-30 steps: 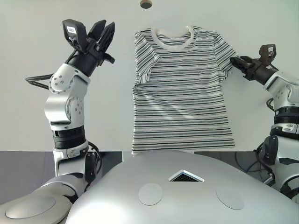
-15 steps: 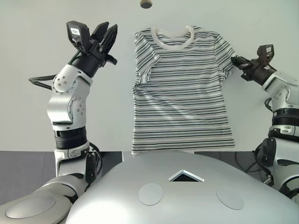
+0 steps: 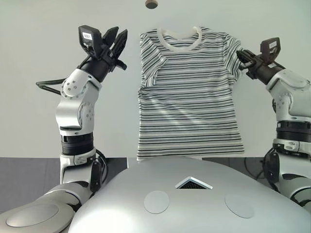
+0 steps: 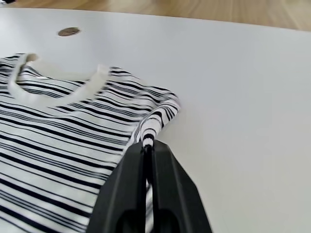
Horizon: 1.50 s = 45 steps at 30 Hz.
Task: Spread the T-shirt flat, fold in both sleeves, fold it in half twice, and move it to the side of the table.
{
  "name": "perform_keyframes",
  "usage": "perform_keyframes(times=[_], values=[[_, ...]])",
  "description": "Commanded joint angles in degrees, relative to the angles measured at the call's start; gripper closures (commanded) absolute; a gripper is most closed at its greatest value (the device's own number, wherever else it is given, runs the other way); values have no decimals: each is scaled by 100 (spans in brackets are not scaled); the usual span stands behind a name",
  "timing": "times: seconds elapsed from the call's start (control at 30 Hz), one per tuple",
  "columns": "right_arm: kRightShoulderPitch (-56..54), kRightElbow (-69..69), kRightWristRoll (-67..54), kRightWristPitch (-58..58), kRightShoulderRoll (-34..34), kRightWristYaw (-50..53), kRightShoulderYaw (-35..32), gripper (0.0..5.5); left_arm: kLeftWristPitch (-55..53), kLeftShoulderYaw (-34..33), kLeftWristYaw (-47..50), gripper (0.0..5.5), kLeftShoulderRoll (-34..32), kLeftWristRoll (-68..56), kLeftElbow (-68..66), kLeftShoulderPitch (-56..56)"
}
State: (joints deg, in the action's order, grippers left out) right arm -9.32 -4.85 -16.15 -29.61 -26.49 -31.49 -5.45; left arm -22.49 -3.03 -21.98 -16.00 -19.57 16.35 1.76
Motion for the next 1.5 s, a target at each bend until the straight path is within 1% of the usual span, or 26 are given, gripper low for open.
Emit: perform_keyframes(times=[0.03, 0.23, 0.37, 0.43, 0.47, 0.53, 0.57, 0.67, 0.77, 0.83, 0.9, 0.97, 1.03, 1.1, 1.17, 1.2, 1.23, 1.3, 1.37, 1.43, 1.47, 1.5], values=[[-118, 466, 123, -240, 247, 170, 415, 547, 76, 151, 33, 408, -8, 168, 73, -45], [-85, 1023, 748, -372, 566, 685, 1248, 547, 131, 287, 46, 408, 50, 301, 23, -56], [-37, 886, 1709, -122, 419, 1036, 1957, 547, 128, 352, 86, 408, 100, 334, 64, -114], [0, 768, 2090, 59, 346, 1147, 2173, 547, 126, 369, 104, 408, 122, 344, 88, -139], [7, 699, 2235, 122, 322, 1221, 2191, 515, 128, 377, 113, 408, 132, 346, 93, -150], [12, 575, 2301, 147, 338, 1280, 2088, 492, 132, 386, 133, 408, 152, 345, 104, -182], [23, 550, 2294, 138, 342, 1260, 2044, 469, 132, 384, 145, 408, 165, 341, 105, -197], [206, 828, 2063, 39, 334, 904, 1973, 466, 151, 392, 170, 408, 188, 358, 84, -239], [502, 1552, 1595, -126, 270, 409, 1833, 466, 189, 392, 160, 408, 142, 401, 76, -272], [709, 2254, 996, -499, 260, 12, 1653, 466, 226, 381, 128, 408, 82, 448, 75, -290], [860, 3124, -39, -1286, 316, -374, 1304, 466, 253, 391, 69, 408, 34, 495, 56, -270], [870, 3692, -808, -1926, 361, -476, 983, 466, 275, 436, 17, 408, 16, 531, 46, -252], [847, 3999, -1097, -2189, 256, -404, 778, 466, 306, 478, -14, 408, 5, 576, 50, -257], [1014, 4214, -1114, -2138, -118, -436, 444, 466, 595, 499, -45, 408, -156, 808, 64, -377], [1618, 4225, -764, -1247, -697, -795, -216, 466, 1511, 499, -190, 408, -726, 1480, 61, -800], [2048, 4066, -496, -563, -1026, -1102, -574, 466, 2082, 504, -272, 408, -1083, 1895, 83, -1072], [2437, 3808, -254, 17, -1309, -1370, -936, 466, 2752, 511, -232, 408, -1449, 2465, 139, -1356], [3035, 3121, 216, 911, -1829, -1790, -1391, 466, 3838, 471, -143, 408, -2001, 3334, 299, -1899], [3701, 2633, 608, 1829, -2156, -2226, -1685, 466, 4649, 393, -263, 408, -2473, 3798, 555, -2470], [4386, 2542, 748, 2719, -2290, -2722, -1997, 466, 5303, 233, -418, 408, -2860, 3928, 763, -2990], [4751, 2583, 793, 3113, -2354, -3002, -2160, 464, 5701, 130, -482, 388, -3073, 3929, 784, -3258], [5075, 2739, 797, 3324, -2412, -3260, -2335, 444, 6073, 48, -543, 371, -3287, 3918, 692, -3479]])
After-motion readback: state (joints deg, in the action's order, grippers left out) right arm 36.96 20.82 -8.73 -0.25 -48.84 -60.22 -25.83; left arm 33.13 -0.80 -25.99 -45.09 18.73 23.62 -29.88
